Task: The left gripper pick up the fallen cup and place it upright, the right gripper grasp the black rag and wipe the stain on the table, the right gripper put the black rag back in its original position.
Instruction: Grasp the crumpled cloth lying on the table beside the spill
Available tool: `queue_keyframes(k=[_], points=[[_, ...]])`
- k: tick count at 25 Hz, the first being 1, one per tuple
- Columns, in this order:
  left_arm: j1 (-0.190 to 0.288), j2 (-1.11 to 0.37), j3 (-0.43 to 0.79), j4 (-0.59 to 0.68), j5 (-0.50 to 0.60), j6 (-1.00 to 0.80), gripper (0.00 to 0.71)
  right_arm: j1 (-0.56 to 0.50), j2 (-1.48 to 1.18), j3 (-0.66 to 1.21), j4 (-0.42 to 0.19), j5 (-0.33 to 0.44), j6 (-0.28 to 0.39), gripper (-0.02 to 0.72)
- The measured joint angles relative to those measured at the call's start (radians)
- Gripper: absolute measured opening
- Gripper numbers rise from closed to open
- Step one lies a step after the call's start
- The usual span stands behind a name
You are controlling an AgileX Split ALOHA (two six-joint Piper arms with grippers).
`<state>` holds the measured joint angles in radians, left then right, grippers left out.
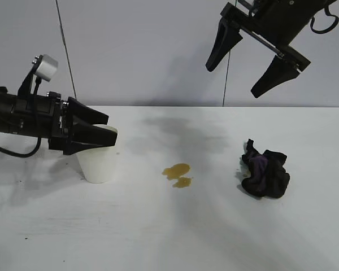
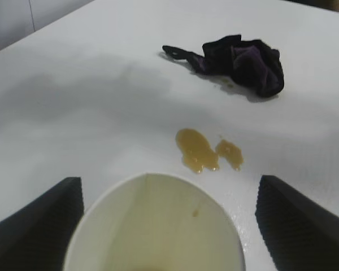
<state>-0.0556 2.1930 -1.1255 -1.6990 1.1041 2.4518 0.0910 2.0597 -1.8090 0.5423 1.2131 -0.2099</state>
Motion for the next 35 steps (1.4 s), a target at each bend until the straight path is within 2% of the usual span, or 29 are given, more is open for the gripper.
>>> queue_keyframes(k=[4,7,9,12,15,17,20,25,30,35], points=[[0.0,-0.068,-0.031,0.004,-0.012,-0.092,0.603,0.0,0.0,0.0,0.0,0.0,0.0,0.694],[0.0,-0.162,-0.06,0.017,-0.101,-0.243,0.603,0.0,0.0,0.0,0.0,0.0,0.0,0.694],[0.0,-0.22,-0.084,0.083,-0.188,-0.39,0.603,0.0,0.0,0.0,0.0,0.0,0.0,0.694],[0.0,-0.292,-0.114,0.225,-0.253,-0.675,0.603,0.0,0.0,0.0,0.0,0.0,-0.001,0.694],[0.0,-0.342,-0.151,0.356,-0.215,-0.977,0.603,0.0,0.0,0.0,0.0,0.0,-0.021,0.694],[0.0,-0.362,-0.176,0.397,-0.162,-1.165,0.603,0.0,0.0,0.0,0.0,0.0,-0.043,0.694],[0.0,-0.38,-0.223,0.414,-0.109,-1.411,0.603,0.0,0.0,0.0,0.0,0.0,-0.065,0.694],[0.0,-0.383,-0.271,0.427,-0.106,-1.793,0.603,0.0,0.0,0.0,0.0,0.0,-0.082,0.694],[0.0,-0.383,-0.273,0.5,-0.103,-2.008,0.603,0.0,0.0,0.0,-0.002,0.001,-0.094,0.694],[0.0,-0.383,-0.273,0.556,-0.05,-2.059,0.603,0.0,0.0,0.0,-0.002,-0.002,-0.095,0.694]])
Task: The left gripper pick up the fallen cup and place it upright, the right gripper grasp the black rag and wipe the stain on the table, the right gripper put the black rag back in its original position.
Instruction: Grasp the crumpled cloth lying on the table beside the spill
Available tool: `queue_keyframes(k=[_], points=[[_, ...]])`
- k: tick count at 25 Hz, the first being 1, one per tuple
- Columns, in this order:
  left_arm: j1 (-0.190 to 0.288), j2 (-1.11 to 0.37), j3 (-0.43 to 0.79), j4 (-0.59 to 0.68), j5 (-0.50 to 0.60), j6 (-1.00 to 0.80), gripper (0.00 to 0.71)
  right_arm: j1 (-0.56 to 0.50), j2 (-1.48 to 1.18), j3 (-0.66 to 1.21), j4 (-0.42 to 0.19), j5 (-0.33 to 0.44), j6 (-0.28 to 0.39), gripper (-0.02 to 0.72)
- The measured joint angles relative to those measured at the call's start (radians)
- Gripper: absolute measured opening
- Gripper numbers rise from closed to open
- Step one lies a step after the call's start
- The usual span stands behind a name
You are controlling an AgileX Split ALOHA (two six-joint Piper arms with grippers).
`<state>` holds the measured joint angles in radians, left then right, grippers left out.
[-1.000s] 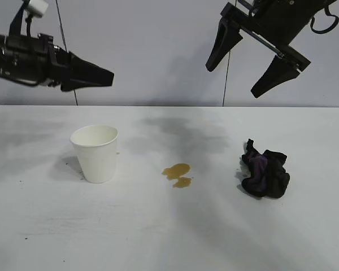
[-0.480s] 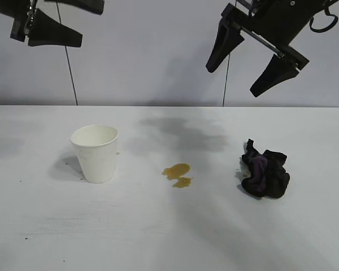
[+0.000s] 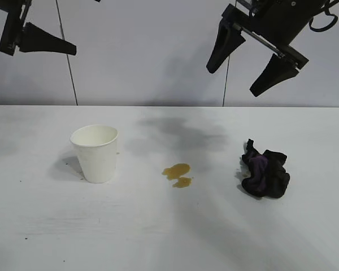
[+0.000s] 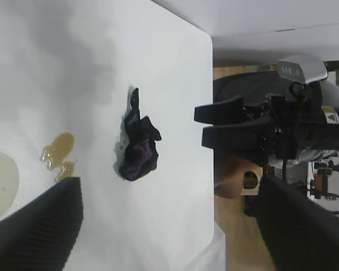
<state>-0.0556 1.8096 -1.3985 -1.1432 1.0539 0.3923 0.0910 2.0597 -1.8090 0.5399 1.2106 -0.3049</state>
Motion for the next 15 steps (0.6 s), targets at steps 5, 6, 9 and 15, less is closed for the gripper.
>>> queue_keyframes(k=[5,6,9,15], points=[[0.0,0.0,0.0,0.169,-0.036,-0.115,0.603,0.0,0.0,0.0,0.0,-0.009,-0.003,0.694],[0.0,0.0,0.0,0.199,-0.042,-0.14,0.603,0.0,0.0,0.0,0.0,-0.009,-0.003,0.694],[0.0,0.0,0.0,0.238,-0.052,-0.165,0.603,0.0,0.0,0.0,-0.011,-0.012,-0.003,0.694],[0.0,0.0,0.0,0.239,-0.055,-0.199,0.603,0.003,0.053,0.0,-0.055,-0.028,0.033,0.694]])
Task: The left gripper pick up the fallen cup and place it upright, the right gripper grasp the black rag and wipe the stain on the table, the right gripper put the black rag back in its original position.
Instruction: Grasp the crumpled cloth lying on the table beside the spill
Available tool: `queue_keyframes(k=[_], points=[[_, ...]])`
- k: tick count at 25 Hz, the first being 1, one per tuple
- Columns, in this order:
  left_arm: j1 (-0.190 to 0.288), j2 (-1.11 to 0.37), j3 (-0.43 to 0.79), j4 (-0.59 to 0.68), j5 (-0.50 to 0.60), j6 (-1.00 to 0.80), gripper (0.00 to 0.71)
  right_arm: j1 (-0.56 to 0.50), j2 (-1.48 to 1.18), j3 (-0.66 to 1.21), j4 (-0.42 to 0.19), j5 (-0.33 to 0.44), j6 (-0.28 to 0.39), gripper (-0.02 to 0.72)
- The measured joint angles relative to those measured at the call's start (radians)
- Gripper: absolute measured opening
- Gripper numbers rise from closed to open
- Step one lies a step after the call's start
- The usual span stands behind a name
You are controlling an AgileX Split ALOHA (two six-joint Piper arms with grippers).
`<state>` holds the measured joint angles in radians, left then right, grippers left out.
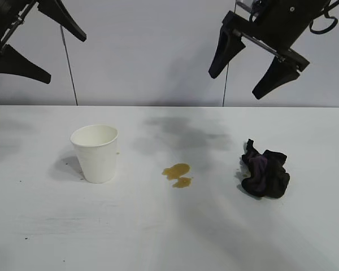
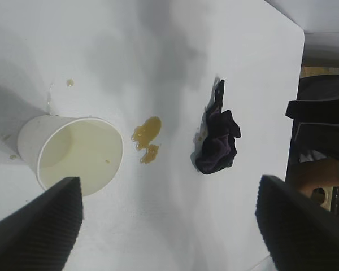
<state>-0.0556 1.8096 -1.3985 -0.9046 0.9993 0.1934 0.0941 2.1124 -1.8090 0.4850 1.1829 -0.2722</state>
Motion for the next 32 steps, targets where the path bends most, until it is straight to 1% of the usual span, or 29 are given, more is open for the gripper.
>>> queue_keyframes(k=[2,8,12,15,21,26,29,32], points=[[0.0,0.0,0.0,-0.02,0.019,-0.001,0.603,0.005,0.028,0.001,-0.033,0.007,0.022,0.694],[0.0,0.0,0.0,-0.047,0.046,-0.002,0.603,0.051,0.043,0.003,-0.213,0.018,0.067,0.694],[0.0,0.0,0.0,-0.047,0.047,-0.004,0.603,0.079,0.043,0.003,-0.29,0.023,0.109,0.694],[0.0,0.0,0.0,-0.047,0.047,-0.004,0.603,0.105,0.045,0.003,-0.345,0.029,0.12,0.684],[0.0,0.0,0.0,-0.047,0.048,-0.004,0.603,0.129,0.064,0.003,-0.372,0.029,0.136,0.673],[0.0,0.0,0.0,-0.027,0.047,-0.004,0.603,0.129,0.066,0.003,-0.443,0.029,0.162,0.673],[0.0,0.0,0.0,0.006,0.047,-0.005,0.603,0.129,0.066,0.027,-0.448,0.029,0.167,0.673],[0.0,0.0,0.0,0.012,0.047,-0.005,0.603,0.129,0.066,0.095,-0.455,0.029,0.17,0.673]])
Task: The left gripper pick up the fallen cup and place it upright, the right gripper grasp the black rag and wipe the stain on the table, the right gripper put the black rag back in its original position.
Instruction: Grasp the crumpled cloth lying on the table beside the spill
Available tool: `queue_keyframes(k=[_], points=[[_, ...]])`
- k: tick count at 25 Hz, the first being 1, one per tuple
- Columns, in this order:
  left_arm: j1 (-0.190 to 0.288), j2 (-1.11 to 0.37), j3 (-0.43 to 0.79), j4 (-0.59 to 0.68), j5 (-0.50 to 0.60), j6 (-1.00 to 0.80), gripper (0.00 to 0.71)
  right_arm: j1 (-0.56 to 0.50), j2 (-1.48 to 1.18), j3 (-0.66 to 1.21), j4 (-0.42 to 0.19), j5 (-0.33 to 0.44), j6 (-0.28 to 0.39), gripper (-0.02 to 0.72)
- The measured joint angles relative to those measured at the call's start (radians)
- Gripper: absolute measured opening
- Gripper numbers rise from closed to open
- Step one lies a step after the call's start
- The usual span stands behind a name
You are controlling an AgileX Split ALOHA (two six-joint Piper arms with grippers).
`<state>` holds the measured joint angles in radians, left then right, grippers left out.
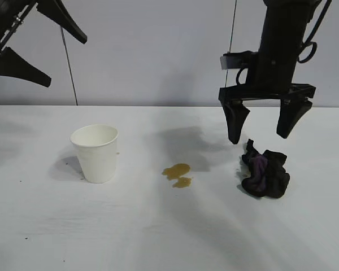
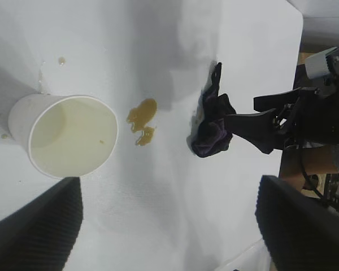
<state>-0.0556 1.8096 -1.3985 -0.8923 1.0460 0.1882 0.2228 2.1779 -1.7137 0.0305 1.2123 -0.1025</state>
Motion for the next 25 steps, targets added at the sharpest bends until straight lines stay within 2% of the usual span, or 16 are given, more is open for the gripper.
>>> queue_keyframes(k=[6,14,25], points=[[0.0,0.0,0.0,0.003,-0.002,0.0,0.603,0.0,0.0,0.077,-0.039,-0.001,0.022,0.673],[0.0,0.0,0.0,0.003,-0.002,0.0,0.603,0.0,-0.001,0.077,-0.042,-0.005,0.023,0.664],[0.0,0.0,0.0,0.003,-0.002,0.0,0.603,0.0,0.002,0.077,-0.03,-0.084,0.024,0.661]])
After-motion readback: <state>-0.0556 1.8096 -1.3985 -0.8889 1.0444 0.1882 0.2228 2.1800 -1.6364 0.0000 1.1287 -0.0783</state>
